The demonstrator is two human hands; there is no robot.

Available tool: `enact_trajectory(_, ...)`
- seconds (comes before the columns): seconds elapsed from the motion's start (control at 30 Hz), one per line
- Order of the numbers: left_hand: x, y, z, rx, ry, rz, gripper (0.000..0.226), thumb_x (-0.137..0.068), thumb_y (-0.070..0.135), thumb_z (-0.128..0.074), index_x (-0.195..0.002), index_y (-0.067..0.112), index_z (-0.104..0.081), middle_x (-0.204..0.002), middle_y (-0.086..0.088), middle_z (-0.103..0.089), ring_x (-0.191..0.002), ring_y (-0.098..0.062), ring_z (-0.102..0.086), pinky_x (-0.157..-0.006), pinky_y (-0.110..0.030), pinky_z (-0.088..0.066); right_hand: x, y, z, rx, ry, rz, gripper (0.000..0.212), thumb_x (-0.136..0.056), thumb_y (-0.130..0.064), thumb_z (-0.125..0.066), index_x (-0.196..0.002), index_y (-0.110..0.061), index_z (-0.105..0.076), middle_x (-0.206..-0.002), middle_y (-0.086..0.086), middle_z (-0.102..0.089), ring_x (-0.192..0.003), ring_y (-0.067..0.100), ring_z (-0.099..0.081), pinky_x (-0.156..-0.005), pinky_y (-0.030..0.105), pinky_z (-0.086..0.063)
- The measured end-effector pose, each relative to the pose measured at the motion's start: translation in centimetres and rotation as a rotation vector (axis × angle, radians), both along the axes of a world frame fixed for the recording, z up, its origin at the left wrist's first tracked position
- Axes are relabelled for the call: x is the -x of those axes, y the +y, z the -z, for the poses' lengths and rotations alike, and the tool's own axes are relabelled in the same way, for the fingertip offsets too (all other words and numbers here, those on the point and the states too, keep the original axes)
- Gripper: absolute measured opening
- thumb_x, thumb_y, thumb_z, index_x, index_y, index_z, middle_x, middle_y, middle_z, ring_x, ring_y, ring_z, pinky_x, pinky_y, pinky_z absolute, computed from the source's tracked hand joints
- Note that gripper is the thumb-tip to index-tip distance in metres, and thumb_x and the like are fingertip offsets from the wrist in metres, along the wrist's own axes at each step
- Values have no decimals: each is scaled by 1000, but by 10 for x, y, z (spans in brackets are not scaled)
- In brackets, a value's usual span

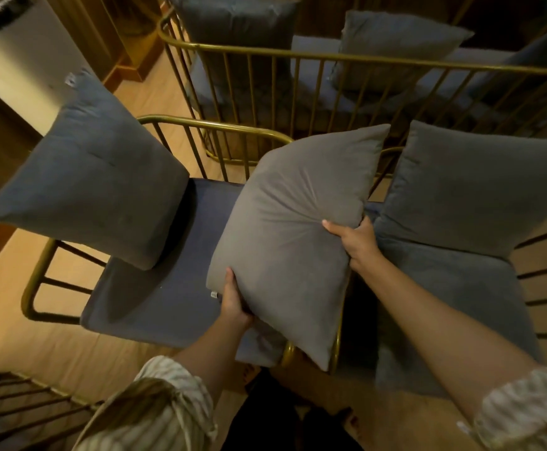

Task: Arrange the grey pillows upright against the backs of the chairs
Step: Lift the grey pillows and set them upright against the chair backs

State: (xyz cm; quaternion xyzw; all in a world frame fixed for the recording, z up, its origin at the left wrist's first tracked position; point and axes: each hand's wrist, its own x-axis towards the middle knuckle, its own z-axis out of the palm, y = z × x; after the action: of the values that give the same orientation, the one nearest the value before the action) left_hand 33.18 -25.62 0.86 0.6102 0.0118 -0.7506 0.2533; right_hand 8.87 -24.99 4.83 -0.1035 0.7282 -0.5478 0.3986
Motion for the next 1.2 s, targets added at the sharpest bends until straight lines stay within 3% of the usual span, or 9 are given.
enact_trajectory(0.2, 0, 2, 34, 143, -47, 44, 102, -52, 90, -62, -137, 33, -55, -135, -4, -60, -120, -37, -56, -95, -61, -48, 88, 88, -45, 115, -105, -36, 103, -35, -32, -100, -123, 3, -61, -110, 11, -73, -94, 22, -72, -82, 37, -60)
enact_trajectory(0.33, 32, 18, -13, 210, 0, 257, 93, -66, 91, -47, -133, 27, -58, -129, -7, -62, -121, -37, -55, -107, -60, -39, 153, 159, -67, 140, -200, -104, 61, -61, -17, -91, -113, 1, -66, -87, 1, -77, -77, 12, -74, -65, 26, -60)
enact_trajectory(0.47, 74, 23, -21, 292, -78, 552, 82, -62, 93, -47, -116, 34, -64, -122, -3, -65, -113, -32, -58, -94, -47, -49, 208, 226, -74, 81, -221, -111, 104, -23, -39, -102, -113, 0, -68, -99, 7, -76, -87, 19, -73, -68, 28, -61)
enact_trajectory(0.67, 141, 43, -52, 407, -125, 1271, 114, -11, 71, -86, -109, 18, -62, -109, -6, -69, -103, -26, -64, -83, -38, -53, 275, 306, -59, 15, -115, -13, 97, -44, -43, -97, -129, -8, -62, -120, 10, -71, -108, 26, -70, -94, 43, -57)
enact_trajectory(0.8, 184, 66, -43, 453, -212, 1644, 111, -31, 59, -94, -127, 15, -60, -122, -4, -67, -113, -24, -63, -103, -43, -48, 304, 348, -20, -69, -48, 54, 94, -56, -45, -89, -138, -12, -55, -130, 12, -66, -116, 31, -64, -104, 52, -48)
enact_trajectory(0.93, 205, 106, -13, 431, -331, 1593, 110, -37, 49, -97, -134, 18, -55, -133, -2, -59, -124, -26, -54, -111, -48, -39, 321, 355, -4, -94, 9, 31, 70, -87, -41, -71, -148, -26, -41, -141, 3, -58, -124, 26, -58, -108, 51, -45)
enact_trajectory(1.03, 223, 150, 2, 511, -370, 1470, 106, -56, 30, -94, -146, 17, -39, -144, -5, -49, -133, -29, -46, -113, -47, -37, 319, 349, 5, -183, 24, -57, 88, -85, -51, -68, -157, -29, -22, -150, -6, -42, -134, 19, -46, -114, 47, -39)
enact_trajectory(1.1, 235, 176, 8, 544, -418, 1431, 125, -59, 24, -93, -155, 18, -13, -156, -7, -32, -143, -31, -32, -117, -46, -30, 309, 344, 18, -375, 129, -204, 119, -65, -74, -73, -158, -32, -12, -162, -1, -27, -147, 22, -31, -119, 47, -31)
enact_trajectory(1.2, 246, 192, 18, 515, -575, 1484, 163, -44, 43, -96, -151, 21, 26, -163, -8, -2, -150, -34, -10, -121, -51, -19, 290, 346, 44, -688, 335, -424, 122, -70, -76, -66, -155, -37, 11, -166, 10, 12, -154, 33, 5, -124, 51, -9)
